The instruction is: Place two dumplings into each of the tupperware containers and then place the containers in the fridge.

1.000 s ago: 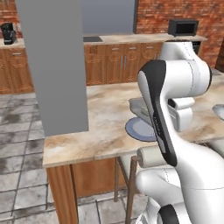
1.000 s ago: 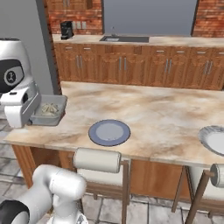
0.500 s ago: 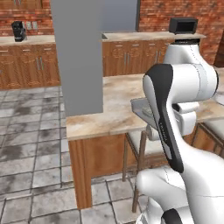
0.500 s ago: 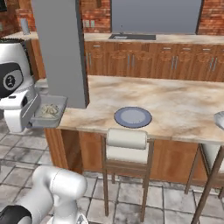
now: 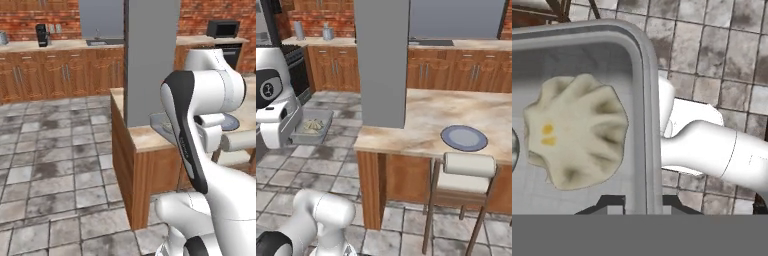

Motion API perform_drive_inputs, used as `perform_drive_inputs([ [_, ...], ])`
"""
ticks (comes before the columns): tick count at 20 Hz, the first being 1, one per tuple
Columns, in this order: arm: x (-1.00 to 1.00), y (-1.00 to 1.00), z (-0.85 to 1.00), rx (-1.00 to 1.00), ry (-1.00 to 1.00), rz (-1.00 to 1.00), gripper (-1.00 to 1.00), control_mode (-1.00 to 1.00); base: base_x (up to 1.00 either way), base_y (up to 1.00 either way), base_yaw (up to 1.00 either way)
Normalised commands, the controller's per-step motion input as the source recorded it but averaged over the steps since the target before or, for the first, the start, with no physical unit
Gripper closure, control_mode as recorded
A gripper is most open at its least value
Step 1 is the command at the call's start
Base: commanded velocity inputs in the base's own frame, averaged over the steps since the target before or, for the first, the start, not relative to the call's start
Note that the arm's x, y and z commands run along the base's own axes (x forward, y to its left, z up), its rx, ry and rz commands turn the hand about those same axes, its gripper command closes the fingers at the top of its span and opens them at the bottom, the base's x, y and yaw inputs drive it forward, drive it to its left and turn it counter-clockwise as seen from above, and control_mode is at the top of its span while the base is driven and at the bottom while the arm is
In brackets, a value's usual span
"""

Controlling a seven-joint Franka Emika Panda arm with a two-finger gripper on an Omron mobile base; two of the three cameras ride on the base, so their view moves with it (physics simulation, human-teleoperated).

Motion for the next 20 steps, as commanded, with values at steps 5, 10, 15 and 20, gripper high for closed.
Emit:
perform_drive_inputs([
  [5, 0.0, 0.0, 0.0, 0.0, 0.0, 0.0, 1.0, 1.0, 0.04, 1.0, 0.0],
  [10, 0.0, 0.0, 0.0, 0.0, 0.0, 0.0, 1.0, 1.0, 0.34, 1.0, -0.03],
  [15, 0.0, 0.0, 0.0, 0.0, 0.0, 0.0, 1.0, 1.0, 0.8, 0.58, -0.07],
  [20, 0.0, 0.0, 0.0, 0.0, 0.0, 0.0, 1.0, 1.0, 0.86, 0.0, 0.0],
])
